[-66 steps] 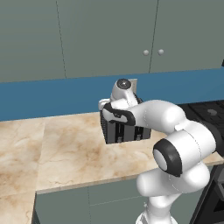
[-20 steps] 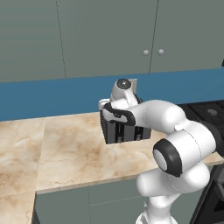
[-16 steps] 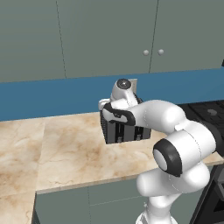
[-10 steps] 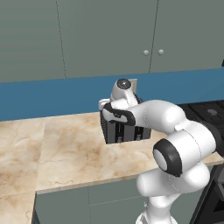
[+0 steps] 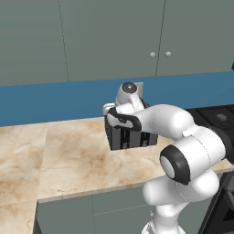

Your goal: Start the toaster. Once the lever pops up, take the bread to the plate on the dining counter.

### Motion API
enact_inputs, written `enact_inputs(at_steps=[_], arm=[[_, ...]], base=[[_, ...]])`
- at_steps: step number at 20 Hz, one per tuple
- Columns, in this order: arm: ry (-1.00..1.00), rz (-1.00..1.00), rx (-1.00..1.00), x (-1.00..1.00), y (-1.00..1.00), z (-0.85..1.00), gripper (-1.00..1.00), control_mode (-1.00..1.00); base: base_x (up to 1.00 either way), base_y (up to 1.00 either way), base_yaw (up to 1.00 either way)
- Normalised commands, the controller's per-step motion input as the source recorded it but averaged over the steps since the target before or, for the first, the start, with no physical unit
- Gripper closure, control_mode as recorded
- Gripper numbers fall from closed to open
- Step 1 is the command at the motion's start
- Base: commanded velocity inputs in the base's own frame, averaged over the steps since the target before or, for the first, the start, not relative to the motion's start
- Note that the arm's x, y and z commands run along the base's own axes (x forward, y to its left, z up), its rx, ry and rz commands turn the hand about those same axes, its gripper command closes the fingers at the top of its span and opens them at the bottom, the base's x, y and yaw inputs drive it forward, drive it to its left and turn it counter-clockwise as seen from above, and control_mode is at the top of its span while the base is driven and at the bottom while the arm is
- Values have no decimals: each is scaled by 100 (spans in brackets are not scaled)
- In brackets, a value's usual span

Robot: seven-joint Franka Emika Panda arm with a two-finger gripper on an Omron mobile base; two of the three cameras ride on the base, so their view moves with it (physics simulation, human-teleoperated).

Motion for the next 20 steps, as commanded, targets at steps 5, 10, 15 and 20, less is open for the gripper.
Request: enact_inputs(at_steps=[5,10,15,20], arm=[[0,0,0,0,0,0,-100,-100],[0,0,0,0,0,0,-100,-100],[0,0,0,0,0,0,-100,-100],[0,0,0,0,0,0,-100,-100]], base=[[0,0,0],[0,0,0],[0,0,0],[0,0,0]])
